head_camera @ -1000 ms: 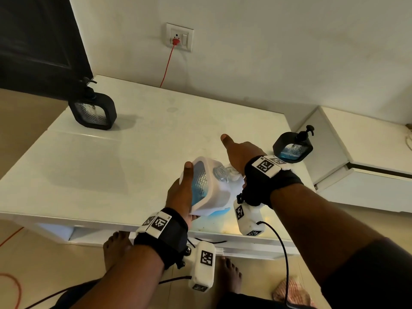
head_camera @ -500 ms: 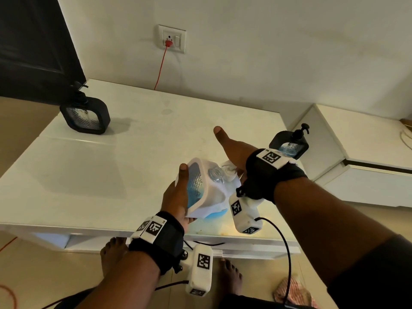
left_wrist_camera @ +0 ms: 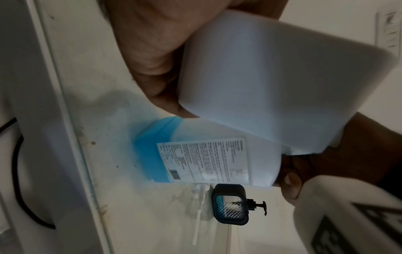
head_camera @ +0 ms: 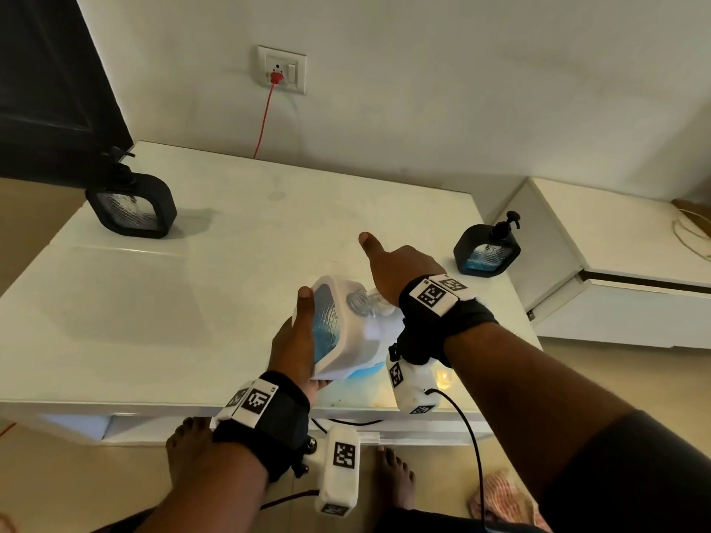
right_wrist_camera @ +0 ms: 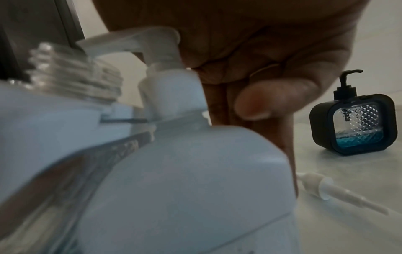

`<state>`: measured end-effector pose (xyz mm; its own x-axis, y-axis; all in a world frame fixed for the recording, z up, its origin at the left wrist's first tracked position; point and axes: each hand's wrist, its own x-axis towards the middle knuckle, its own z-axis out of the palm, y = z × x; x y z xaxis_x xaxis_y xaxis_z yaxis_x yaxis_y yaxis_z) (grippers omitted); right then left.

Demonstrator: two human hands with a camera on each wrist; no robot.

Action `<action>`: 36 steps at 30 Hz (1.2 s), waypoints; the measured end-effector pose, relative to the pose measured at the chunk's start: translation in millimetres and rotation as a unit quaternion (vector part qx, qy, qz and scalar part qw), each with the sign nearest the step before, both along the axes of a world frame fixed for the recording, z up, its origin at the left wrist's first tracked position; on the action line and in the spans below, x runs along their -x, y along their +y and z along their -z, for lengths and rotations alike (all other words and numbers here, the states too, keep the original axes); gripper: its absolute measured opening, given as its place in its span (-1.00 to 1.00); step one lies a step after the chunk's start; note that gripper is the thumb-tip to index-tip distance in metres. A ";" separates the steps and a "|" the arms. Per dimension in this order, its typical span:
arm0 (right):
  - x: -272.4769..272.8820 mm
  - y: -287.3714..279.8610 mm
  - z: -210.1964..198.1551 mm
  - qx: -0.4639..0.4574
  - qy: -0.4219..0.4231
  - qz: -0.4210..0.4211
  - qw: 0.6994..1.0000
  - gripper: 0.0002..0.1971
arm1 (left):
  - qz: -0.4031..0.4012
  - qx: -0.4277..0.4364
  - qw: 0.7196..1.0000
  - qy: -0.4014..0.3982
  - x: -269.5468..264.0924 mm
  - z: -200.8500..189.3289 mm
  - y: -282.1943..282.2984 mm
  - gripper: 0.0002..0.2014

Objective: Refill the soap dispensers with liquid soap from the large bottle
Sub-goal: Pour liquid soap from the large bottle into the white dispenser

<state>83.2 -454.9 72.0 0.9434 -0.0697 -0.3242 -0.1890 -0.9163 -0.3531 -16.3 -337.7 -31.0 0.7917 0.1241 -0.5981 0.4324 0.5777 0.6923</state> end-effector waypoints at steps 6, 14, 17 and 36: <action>3.8 -0.5 -9.7 -0.011 0.011 -0.011 1.000 -0.20 | 0.001 0.001 1.000 0.000 -0.5 -1.5 0.8 -0.27; 5.9 4.7 -27.2 -0.066 0.076 -0.021 0.995 -0.14 | 0.001 0.006 1.000 0.012 -0.3 -5.8 -0.5 -0.33; 3.7 5.5 -20.6 -0.037 0.056 -0.023 0.998 -0.13 | 0.005 -0.001 1.000 0.021 -0.3 -4.9 -0.5 -0.22; -1.3 1.4 -4.5 0.020 0.012 -0.018 1.000 -0.19 | -0.002 -0.001 1.000 0.024 3.0 -12.0 1.3 -0.34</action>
<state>84.6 -453.5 76.5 0.9376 -0.0489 -0.3443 -0.1630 -0.9364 -0.3108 -19.3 -336.4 -19.0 0.7619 0.1285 -0.6349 0.4622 0.5788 0.6718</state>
